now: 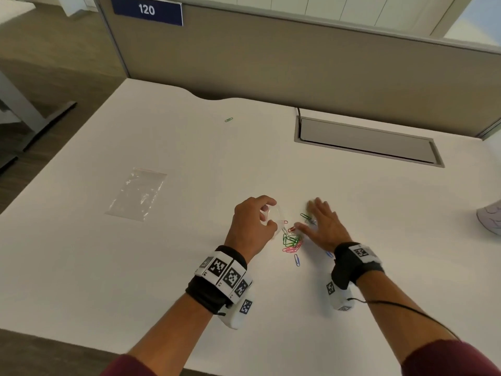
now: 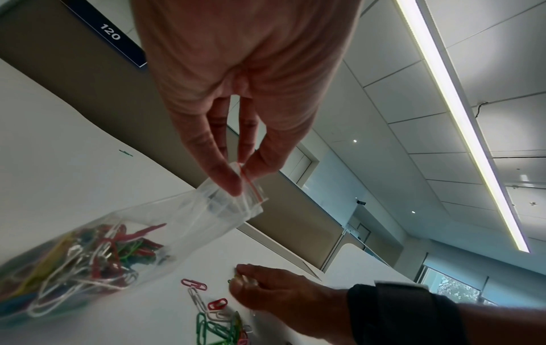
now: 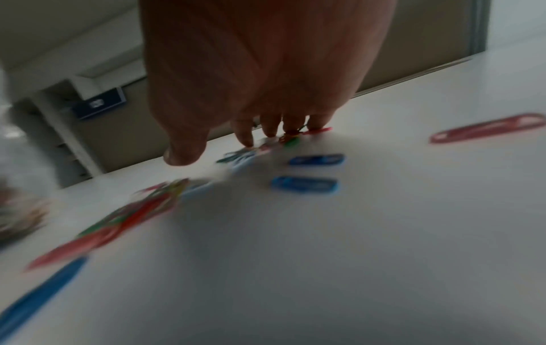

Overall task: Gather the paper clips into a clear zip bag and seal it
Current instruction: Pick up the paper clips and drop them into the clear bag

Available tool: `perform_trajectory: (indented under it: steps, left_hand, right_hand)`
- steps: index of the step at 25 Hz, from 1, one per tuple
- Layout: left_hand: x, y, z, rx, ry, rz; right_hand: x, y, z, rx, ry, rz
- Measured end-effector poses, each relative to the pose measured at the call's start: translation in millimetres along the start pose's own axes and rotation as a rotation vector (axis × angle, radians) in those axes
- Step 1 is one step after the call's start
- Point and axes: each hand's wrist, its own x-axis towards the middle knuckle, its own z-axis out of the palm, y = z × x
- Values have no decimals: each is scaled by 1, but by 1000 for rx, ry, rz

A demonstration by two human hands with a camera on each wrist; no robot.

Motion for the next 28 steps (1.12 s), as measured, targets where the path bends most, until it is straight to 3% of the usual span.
perform_trajectory:
  steps: [3,6,11,16,24,28]
  left_hand:
    - [1,-1,0,28,2,5]
    - [2,-1,3,33,11,-6]
    - [0,3,12,52,-18,-6]
    - [-3,2,12,45,-8,-17]
    - [-4,2,16,21,-11,-36]
    - [-3,3,14,28,-7,-40]
  right_hand:
    - [-23,-9,15,64,56,-71]
    - [-38,-3,14,159,166,-32]
    - [-35,-4,22,5,65,-123]
    - [-37,-8,25,38,252,-235]
    - [-31,-24,11,-26,170,-91]
    - [-37,-25,-7,424,227,139]
